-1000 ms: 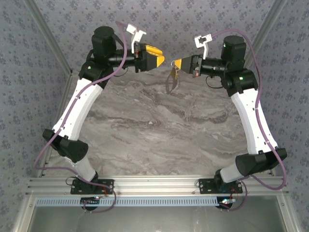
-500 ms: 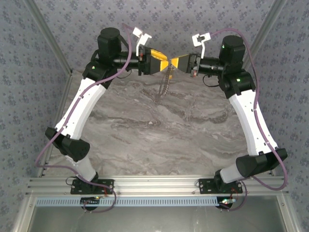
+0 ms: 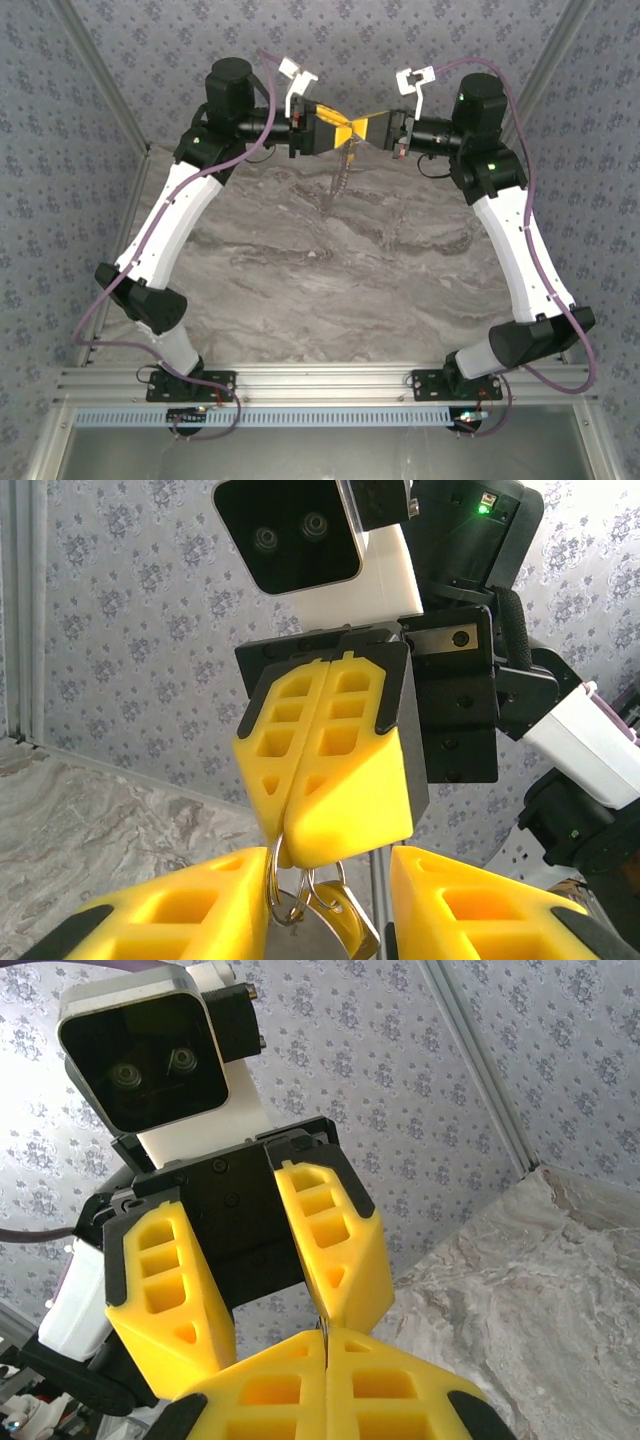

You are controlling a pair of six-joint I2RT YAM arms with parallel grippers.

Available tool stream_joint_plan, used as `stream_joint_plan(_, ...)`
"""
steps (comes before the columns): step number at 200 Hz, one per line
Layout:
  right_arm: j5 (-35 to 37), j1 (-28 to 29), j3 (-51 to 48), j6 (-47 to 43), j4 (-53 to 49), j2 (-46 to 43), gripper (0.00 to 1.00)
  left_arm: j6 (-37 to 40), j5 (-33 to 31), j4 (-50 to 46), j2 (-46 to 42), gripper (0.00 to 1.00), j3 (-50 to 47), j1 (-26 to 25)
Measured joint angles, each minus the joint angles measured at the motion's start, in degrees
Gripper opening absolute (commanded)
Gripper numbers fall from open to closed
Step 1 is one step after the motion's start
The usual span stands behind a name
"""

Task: Put the keys on the keyring

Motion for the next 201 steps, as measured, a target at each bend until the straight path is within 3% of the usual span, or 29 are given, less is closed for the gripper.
stream_joint_plan(30, -0.2, 0.0, 0.0, 0.3, 0.5, -0.1, 0.00, -1.4, 0.0, 1.3, 0.4, 0.18, 0.0, 0.0)
stream_joint_plan(60, -0.4, 0.0, -0.1, 0.4, 0.6, -0.3, 0.00, -2.1, -0.2, 2.1, 0.6, 0.16, 0.0, 0.0)
stream_joint_plan(80, -0.4, 0.0, -0.3, 0.4, 1.1, -0.4, 0.00, -2.5, -0.1, 2.8, 0.7, 0.00, 0.0, 0.0)
stream_joint_plan(93, -0.4, -0.1, -0.4, 0.4, 1.5, -0.5, 0.00, -3.0, 0.0, 3.0, 0.7, 0.00, 0.0, 0.1)
stream_joint_plan(111, -0.3, -0.3, -0.5, 0.6, 1.7, -0.5, 0.27, -3.4, 0.0, 3.4, 0.7, 0.00, 0.0, 0.1)
stream_joint_plan(130, 0.2, -1.5, -2.5, 2.6, 3.7, -1.3, 0.42, -3.4, 0.1, 4.3, 0.7, 0.00, 0.0, -0.1)
stream_joint_plan(172, 1.0, -6.8, -12.8, 11.7, 15.3, -6.3, 0.48, -3.4, -1.6, 5.7, 0.7, 0.00, 0.0, -0.1)
stream_joint_plan(201, 3.3, -6.6, -16.5, 15.6, 20.7, -8.3, 0.51, -3.7, -3.5, 7.5, 0.7, 0.00, 0.0, -0.1)
